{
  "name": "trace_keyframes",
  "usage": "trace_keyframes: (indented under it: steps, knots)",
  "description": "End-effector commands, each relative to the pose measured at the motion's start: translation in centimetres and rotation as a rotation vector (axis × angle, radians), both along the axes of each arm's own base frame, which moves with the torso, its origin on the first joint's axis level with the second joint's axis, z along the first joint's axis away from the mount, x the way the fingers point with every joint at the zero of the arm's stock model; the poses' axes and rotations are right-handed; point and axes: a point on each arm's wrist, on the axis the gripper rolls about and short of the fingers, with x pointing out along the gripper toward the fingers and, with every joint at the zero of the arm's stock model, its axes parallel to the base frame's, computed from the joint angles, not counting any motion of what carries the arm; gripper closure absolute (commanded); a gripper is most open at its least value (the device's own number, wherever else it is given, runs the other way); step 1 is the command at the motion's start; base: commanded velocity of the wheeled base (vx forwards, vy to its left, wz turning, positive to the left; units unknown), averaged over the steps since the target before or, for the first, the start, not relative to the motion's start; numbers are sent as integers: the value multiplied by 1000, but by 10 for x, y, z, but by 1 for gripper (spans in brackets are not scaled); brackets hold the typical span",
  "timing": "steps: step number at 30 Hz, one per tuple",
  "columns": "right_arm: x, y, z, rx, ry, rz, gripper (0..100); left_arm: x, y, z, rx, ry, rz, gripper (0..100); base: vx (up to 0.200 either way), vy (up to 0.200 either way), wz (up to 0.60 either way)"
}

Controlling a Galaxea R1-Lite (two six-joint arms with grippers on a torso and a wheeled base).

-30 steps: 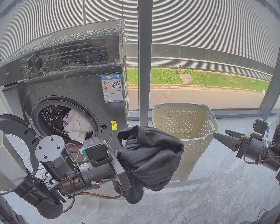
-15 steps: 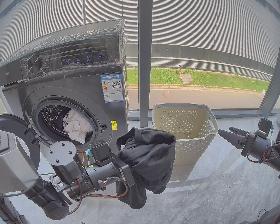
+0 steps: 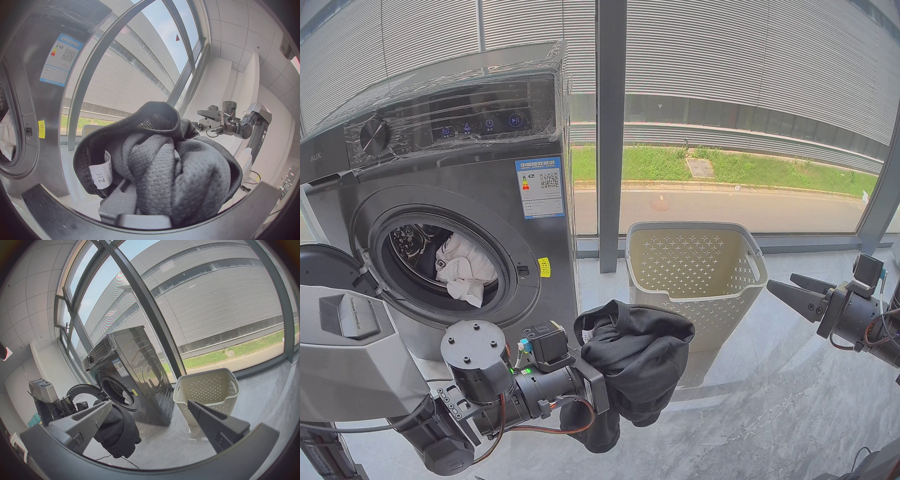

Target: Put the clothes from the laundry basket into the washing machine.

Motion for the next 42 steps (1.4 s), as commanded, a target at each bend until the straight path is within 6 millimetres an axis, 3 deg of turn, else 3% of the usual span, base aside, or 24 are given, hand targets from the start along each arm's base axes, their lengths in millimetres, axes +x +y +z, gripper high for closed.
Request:
trace_keyframes:
  steps: [1,42]
  knots:
    - [0,0,-1,-1,2,2,0,2,-2,-6,11,9,0,100,0,200,0]
    - [-1,1,2,2,-9,15,0,8,7,-11,25,31,69,100,0,200,0]
